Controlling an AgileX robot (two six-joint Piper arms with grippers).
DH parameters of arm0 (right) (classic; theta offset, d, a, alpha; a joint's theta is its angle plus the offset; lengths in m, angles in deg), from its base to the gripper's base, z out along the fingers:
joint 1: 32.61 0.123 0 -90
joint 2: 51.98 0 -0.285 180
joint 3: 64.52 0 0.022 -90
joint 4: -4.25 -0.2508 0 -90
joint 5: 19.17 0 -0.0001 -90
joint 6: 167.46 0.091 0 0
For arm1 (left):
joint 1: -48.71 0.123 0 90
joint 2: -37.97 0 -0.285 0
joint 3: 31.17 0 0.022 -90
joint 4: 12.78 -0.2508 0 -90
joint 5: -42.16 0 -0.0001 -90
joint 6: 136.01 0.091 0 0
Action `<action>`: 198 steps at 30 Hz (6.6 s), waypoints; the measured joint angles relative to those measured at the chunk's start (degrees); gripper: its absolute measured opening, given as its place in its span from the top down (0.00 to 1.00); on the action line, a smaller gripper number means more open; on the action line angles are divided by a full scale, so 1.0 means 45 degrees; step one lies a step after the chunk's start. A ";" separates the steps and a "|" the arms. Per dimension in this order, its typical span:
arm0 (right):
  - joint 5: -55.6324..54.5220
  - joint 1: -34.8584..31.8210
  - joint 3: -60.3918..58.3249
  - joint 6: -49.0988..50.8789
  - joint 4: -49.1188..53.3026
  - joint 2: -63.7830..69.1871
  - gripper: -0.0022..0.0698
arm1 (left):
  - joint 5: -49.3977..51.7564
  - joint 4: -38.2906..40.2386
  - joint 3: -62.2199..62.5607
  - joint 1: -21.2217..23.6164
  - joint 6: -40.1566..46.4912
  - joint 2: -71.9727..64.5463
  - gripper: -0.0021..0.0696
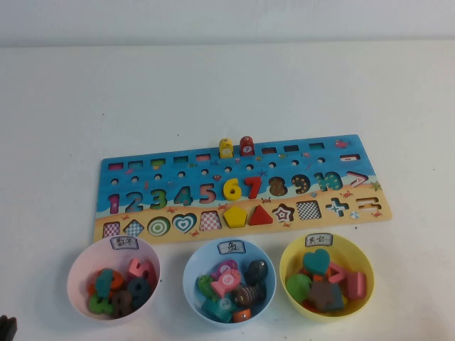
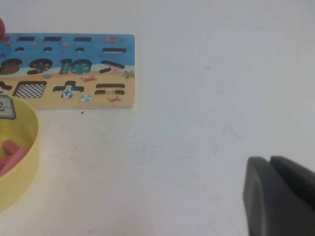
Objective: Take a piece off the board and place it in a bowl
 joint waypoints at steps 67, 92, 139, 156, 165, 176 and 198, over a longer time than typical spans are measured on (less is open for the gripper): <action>0.7458 0.4670 1.8966 -0.0755 -0.3747 2.2327 0.98 | 0.0000 0.0000 0.0000 0.0000 0.0000 0.0000 0.98; 0.6775 0.5325 2.6886 0.1222 -0.2423 2.9345 0.48 | 0.0000 0.0000 0.0000 0.0000 0.0000 0.0000 0.98; 0.6127 0.5468 2.8124 0.0943 -0.1570 3.0970 0.53 | 0.0000 0.0000 0.0000 0.0000 0.0000 0.0000 0.98; 0.6440 0.5468 2.8124 0.0943 -0.1548 3.0920 0.68 | 0.0000 0.0000 0.0000 0.0000 0.0000 0.0000 0.98; 0.7477 0.5468 2.8124 0.0916 -0.0824 2.9636 0.68 | 0.0000 0.0000 0.0000 0.0000 0.0000 0.0000 0.98; 0.8615 0.6086 2.5031 0.0916 -0.0629 2.6101 0.68 | 0.0000 0.0000 0.0000 0.0000 0.0000 0.0000 0.98; 1.0457 0.9378 2.0672 0.0916 -0.2026 2.4040 0.68 | 0.0000 0.0000 0.0000 0.0000 0.0000 0.0000 0.98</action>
